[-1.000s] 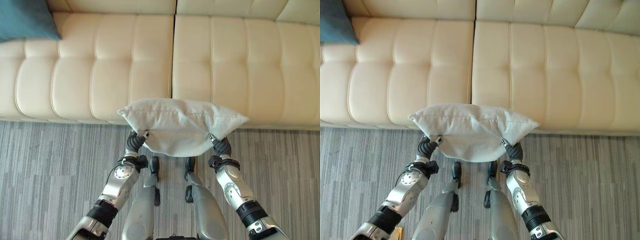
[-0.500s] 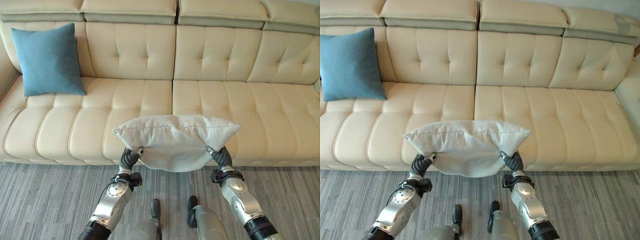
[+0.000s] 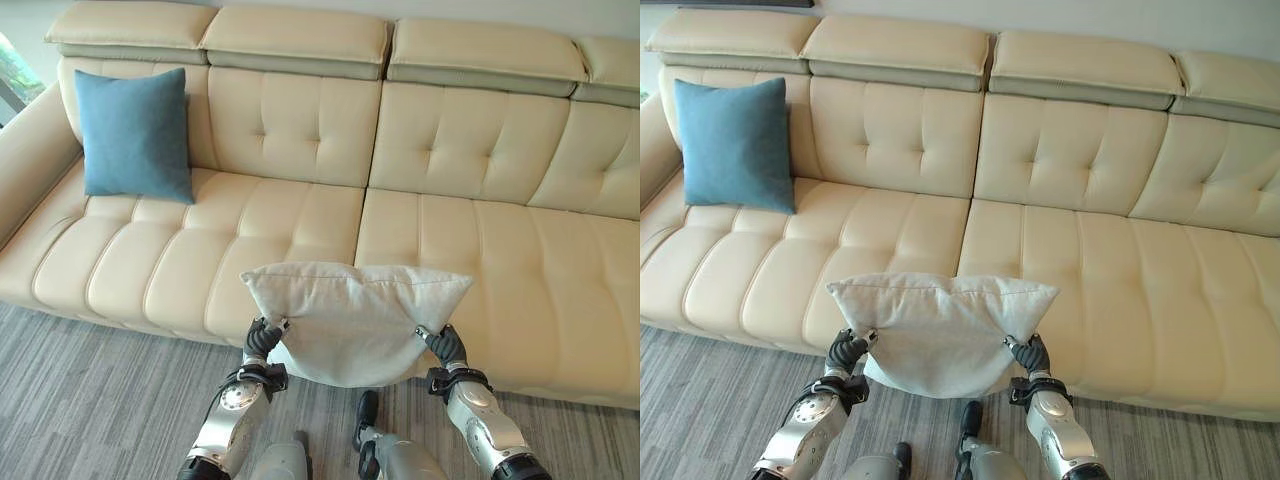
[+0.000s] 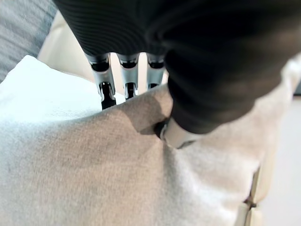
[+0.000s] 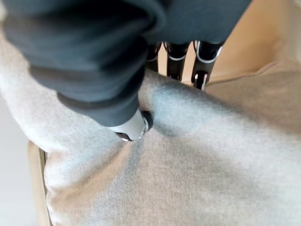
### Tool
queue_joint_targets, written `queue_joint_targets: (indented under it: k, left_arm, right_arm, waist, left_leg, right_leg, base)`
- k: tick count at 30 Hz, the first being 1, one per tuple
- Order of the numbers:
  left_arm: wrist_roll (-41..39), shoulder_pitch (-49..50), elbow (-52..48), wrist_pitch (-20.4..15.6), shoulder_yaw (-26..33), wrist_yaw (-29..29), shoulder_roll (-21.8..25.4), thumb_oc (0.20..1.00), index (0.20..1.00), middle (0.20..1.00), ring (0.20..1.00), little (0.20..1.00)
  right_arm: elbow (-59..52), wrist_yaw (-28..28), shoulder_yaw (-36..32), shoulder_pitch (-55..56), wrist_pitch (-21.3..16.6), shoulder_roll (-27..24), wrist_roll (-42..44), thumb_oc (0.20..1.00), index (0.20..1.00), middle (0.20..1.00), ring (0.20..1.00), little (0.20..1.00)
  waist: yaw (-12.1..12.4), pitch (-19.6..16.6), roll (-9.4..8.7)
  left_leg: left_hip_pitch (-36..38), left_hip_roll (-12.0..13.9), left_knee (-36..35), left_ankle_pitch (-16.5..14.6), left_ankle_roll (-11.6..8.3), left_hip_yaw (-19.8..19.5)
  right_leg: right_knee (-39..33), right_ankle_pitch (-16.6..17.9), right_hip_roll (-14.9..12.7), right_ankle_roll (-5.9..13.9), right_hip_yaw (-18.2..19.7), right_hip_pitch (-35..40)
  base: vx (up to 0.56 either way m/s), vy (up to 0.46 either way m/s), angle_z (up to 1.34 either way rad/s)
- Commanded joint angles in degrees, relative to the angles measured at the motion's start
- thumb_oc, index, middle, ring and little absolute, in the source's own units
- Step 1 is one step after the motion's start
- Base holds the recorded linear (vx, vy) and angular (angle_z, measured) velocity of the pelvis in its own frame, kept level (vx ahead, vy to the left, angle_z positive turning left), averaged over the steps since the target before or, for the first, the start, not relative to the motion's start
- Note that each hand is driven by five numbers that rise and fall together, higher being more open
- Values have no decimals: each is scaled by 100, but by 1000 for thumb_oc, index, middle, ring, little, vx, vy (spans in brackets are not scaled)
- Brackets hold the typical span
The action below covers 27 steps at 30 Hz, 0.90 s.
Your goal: Pick up all the scattered cushions and arrange them neatly on the sofa.
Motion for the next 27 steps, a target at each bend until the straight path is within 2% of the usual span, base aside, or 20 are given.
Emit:
queue_joint_targets:
  k: [1, 2, 3, 4, 6, 7, 8, 9, 15, 20, 27]
  left_arm:
    - [18, -594, -366, -475, -71, -151, -85, 200, 200, 200, 200, 200]
    - [25, -550, -374, -448, -77, -141, -74, 200, 200, 200, 200, 200]
    - [25, -550, -374, -448, -77, -141, -74, 200, 200, 200, 200, 200]
    - [53, -486, -433, -421, -80, -123, -61, 200, 200, 200, 200, 200]
    - [94, -450, -434, -401, -93, -82, -84, 200, 200, 200, 200, 200]
    - [137, -438, -440, -383, -102, -34, -87, 200, 200, 200, 200, 200]
    - [90, -403, -449, -400, -71, -50, -98, 200, 200, 200, 200, 200]
    - [139, -407, -423, -388, -99, -65, -85, 200, 200, 200, 200, 200]
    - [226, -477, -376, -318, -299, -181, -4, 200, 200, 200, 200, 200]
    - [534, -2003, 6, -504, -515, 352, 117, 200, 200, 200, 200, 200]
    - [542, -4275, 643, -806, -630, 1191, 452, 200, 200, 200, 200, 200]
  right_arm:
    - [-555, 99, -99, -420, -526, 60, 139, 200, 200, 200, 200, 200]
    - [-590, 101, -90, -419, -536, 87, 160, 200, 200, 200, 200, 200]
    - [-590, 101, -90, -418, -536, 87, 160, 200, 200, 200, 200, 200]
    - [-643, 90, -56, -408, -541, 80, 140, 200, 200, 200, 200, 200]
    - [-692, 74, -22, -389, -534, 65, 77, 200, 200, 200, 200, 200]
    - [-724, 36, -37, -380, -548, 43, 39, 200, 200, 200, 200, 200]
    - [-742, 65, -47, -366, -512, 42, 49, 200, 200, 200, 200, 200]
    - [-736, 87, -33, -358, -506, 54, 23, 200, 200, 200, 200, 200]
    - [-885, 14, -77, -446, -449, 97, -116, 200, 200, 200, 200, 200]
    - [-521, -492, 245, -2060, -510, 160, -203, 200, 200, 200, 200, 200]
    - [-130, -1023, 476, -3977, -579, -35, -159, 200, 200, 200, 200, 200]
  waist:
    - [-43, 100, -58]
    - [-33, 72, -147]
    - [-32, 75, -149]
    - [-32, 17, -137]
    - [-27, -9, -76]
    - [-26, -15, -49]
    - [-33, -59, -48]
    - [-39, -91, -47]
    - [-68, -200, 13]
    - [-19, -81, -31]
    - [-24, 126, -33]
  left_leg:
    - [430, -227, -500, 399, 47, 306]
    - [380, -224, -1151, 169, 173, 261]
    - [386, -225, -1156, 172, 173, 262]
    - [471, -131, -2265, 484, 173, 55]
    - [443, 6, -2986, 1038, 81, -206]
    - [391, 32, -3147, 1205, 28, -306]
    - [487, 21, -3091, 1048, 60, -314]
    - [540, 21, -3067, 1051, 18, -255]
    - [899, -98, -3271, 864, 144, -67]
    - [895, -156, -3271, 738, 290, 194]
    - [469, -178, -3271, 831, 294, 199]
  right_leg:
    - [-188, -742, -124, 617, 148, 433]
    - [-246, -764, -180, 664, 226, 529]
    - [-247, -764, -181, 665, 227, 532]
    - [-280, -776, -170, 672, 300, 613]
    - [-295, -845, -125, 632, 364, 717]
    - [-284, -875, -125, 630, 374, 769]
    - [-277, -927, -136, 628, 443, 848]
    - [-323, -919, -132, 630, 440, 930]
    - [-339, -900, -252, 725, 646, 1035]
    - [-376, -799, -346, 827, 865, 846]
    - [-315, -678, -385, 882, 897, 312]
  base:
    - [181, -46, -4]
    - [135, -16, -5]
    - [270, 16, -6]
    - [190, 64, -15]
    - [219, 99, -26]
    - [216, 115, -33]
    - [227, 120, -30]
    - [246, 150, -48]
    - [179, 170, -26]
    - [35, 115, -31]
    - [-27, 39, -2]
